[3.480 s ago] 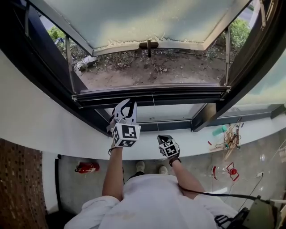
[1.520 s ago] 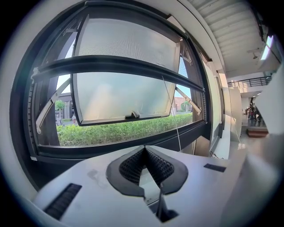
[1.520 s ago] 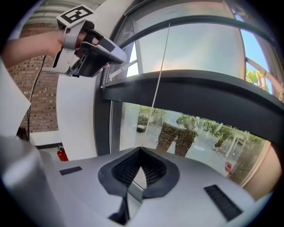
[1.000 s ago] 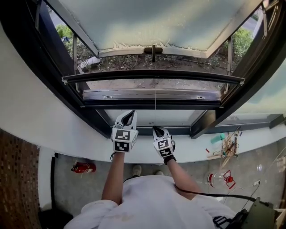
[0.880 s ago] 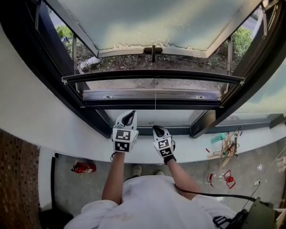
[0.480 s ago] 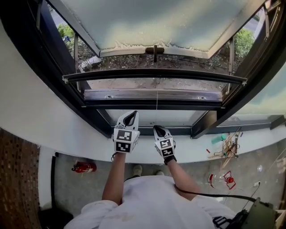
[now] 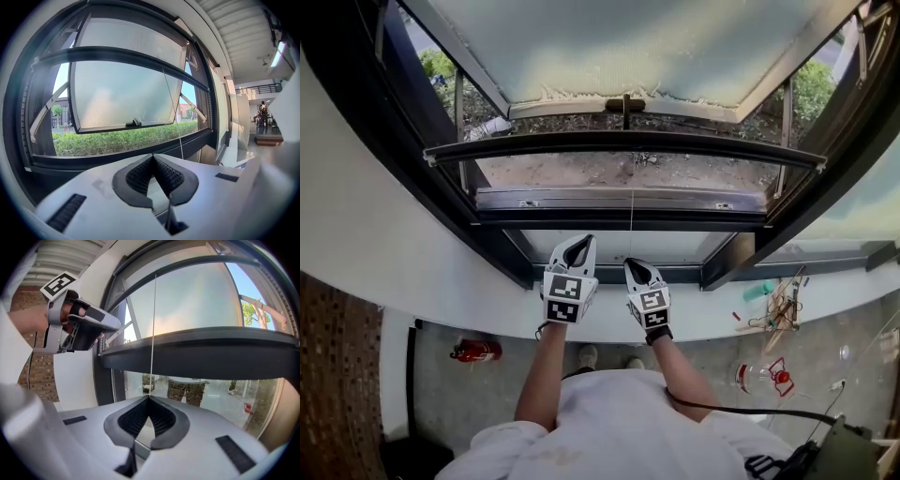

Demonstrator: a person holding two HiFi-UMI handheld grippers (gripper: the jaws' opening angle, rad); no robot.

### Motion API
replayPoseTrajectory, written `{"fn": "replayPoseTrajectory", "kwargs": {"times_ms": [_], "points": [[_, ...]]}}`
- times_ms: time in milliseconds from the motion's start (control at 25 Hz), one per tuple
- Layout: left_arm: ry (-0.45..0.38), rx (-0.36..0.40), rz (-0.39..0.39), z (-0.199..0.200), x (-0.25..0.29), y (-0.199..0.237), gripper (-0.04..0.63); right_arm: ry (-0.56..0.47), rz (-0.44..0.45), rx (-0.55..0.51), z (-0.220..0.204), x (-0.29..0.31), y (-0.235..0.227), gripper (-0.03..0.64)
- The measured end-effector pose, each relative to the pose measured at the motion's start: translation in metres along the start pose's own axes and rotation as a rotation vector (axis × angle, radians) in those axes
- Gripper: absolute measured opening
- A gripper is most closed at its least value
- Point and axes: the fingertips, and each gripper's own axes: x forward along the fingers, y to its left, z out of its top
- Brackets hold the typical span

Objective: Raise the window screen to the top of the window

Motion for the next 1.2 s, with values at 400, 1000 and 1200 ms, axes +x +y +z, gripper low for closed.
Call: {"fn": "replayPoseTrajectory", "kwargs": {"times_ms": [400, 1000, 1200], "points": [[-0.088, -0.042, -0.044, 0.014, -0.002, -0.012, 0.002, -0.072, 0.018, 0.018, 0.037, -0.004, 0.003, 0.002], [-0.078, -0.054, -0.022, 0.006, -0.009, -0.008, 0.001, -0.115, 0.014, 0.083, 0.048, -0.008, -0.004, 0.002], [-0.079, -0.055, -0.014, 0.008, -0.007, -0.004, 0.000, -0.156, 0.040, 0.077, 0.066, -0.008, 0.000, 0.002]]}}
